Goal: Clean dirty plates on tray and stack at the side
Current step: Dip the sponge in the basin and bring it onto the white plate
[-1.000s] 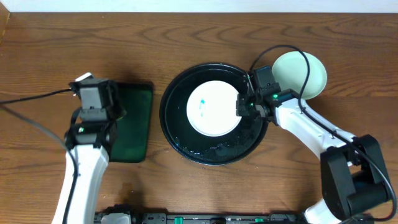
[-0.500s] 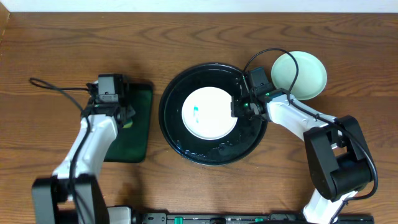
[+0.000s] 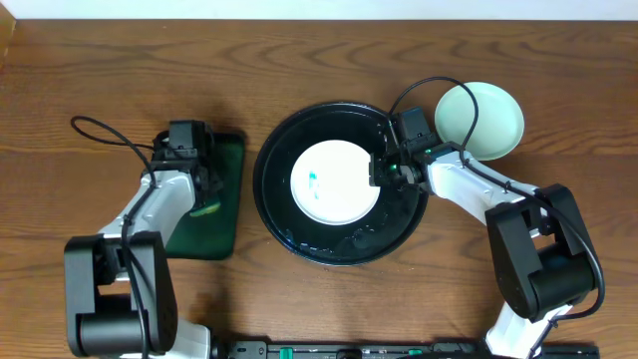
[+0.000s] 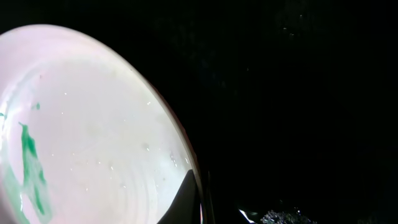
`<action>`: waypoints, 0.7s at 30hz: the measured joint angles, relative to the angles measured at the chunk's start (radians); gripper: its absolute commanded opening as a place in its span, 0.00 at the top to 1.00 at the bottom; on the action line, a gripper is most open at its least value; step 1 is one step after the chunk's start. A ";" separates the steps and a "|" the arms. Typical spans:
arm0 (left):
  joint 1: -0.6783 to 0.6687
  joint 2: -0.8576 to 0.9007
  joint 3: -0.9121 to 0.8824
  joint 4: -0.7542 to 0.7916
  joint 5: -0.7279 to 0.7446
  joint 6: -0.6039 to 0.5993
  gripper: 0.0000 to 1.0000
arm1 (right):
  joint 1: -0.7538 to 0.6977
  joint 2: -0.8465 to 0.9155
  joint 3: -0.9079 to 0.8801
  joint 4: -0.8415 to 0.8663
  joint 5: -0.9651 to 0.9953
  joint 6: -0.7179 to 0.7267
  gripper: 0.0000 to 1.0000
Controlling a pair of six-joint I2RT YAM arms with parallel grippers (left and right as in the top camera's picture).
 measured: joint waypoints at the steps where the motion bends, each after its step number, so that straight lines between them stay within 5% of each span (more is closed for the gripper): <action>1: 0.001 -0.016 0.000 -0.012 0.006 0.004 0.93 | 0.000 0.001 0.000 0.004 0.000 0.000 0.99; 12: -0.043 -0.440 0.004 -0.090 0.173 0.012 0.93 | 0.000 0.002 0.000 0.007 -0.001 0.000 0.99; 21: -0.284 -0.361 0.004 0.042 0.332 -0.091 0.93 | 0.000 0.003 0.000 0.006 -0.002 0.000 0.99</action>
